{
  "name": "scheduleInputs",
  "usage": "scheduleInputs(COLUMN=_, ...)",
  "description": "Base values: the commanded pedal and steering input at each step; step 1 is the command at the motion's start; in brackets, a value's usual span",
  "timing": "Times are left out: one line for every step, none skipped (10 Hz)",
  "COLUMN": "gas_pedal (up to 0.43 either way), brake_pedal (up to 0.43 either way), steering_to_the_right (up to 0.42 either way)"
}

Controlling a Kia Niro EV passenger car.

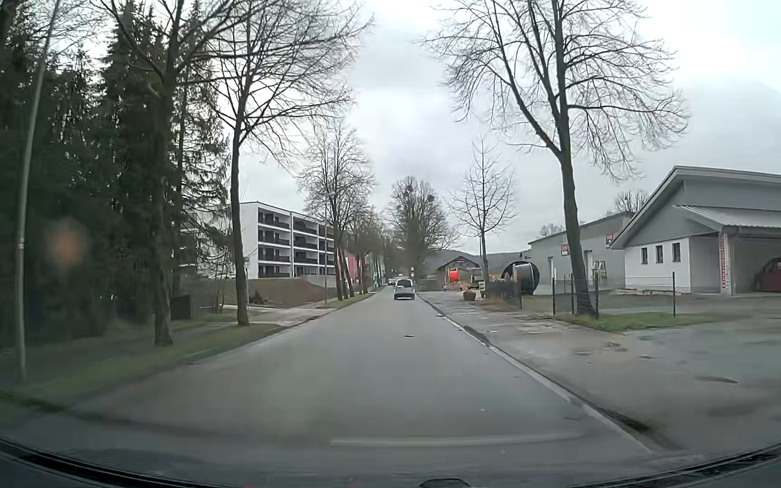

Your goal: Follow the waypoints while adhering to traffic rules and regulations

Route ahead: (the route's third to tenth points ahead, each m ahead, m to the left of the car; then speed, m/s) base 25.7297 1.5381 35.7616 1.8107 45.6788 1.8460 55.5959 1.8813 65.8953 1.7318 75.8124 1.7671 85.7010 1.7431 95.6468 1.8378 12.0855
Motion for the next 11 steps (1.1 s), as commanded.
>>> scheduleInputs(gas_pedal=0.177, brake_pedal=0.000, steering_to_the_right=0.005)
scheduleInputs(gas_pedal=0.157, brake_pedal=0.000, steering_to_the_right=0.004)
scheduleInputs(gas_pedal=0.157, brake_pedal=0.000, steering_to_the_right=0.004)
scheduleInputs(gas_pedal=0.150, brake_pedal=0.000, steering_to_the_right=0.003)
scheduleInputs(gas_pedal=0.150, brake_pedal=0.000, steering_to_the_right=0.002)
scheduleInputs(gas_pedal=0.150, brake_pedal=0.000, steering_to_the_right=-0.001)
scheduleInputs(gas_pedal=0.150, brake_pedal=0.000, steering_to_the_right=-0.002)
scheduleInputs(gas_pedal=0.150, brake_pedal=0.000, steering_to_the_right=-0.004)
scheduleInputs(gas_pedal=0.150, brake_pedal=0.000, steering_to_the_right=-0.007)
scheduleInputs(gas_pedal=0.150, brake_pedal=0.000, steering_to_the_right=-0.008)
scheduleInputs(gas_pedal=0.150, brake_pedal=0.000, steering_to_the_right=-0.008)
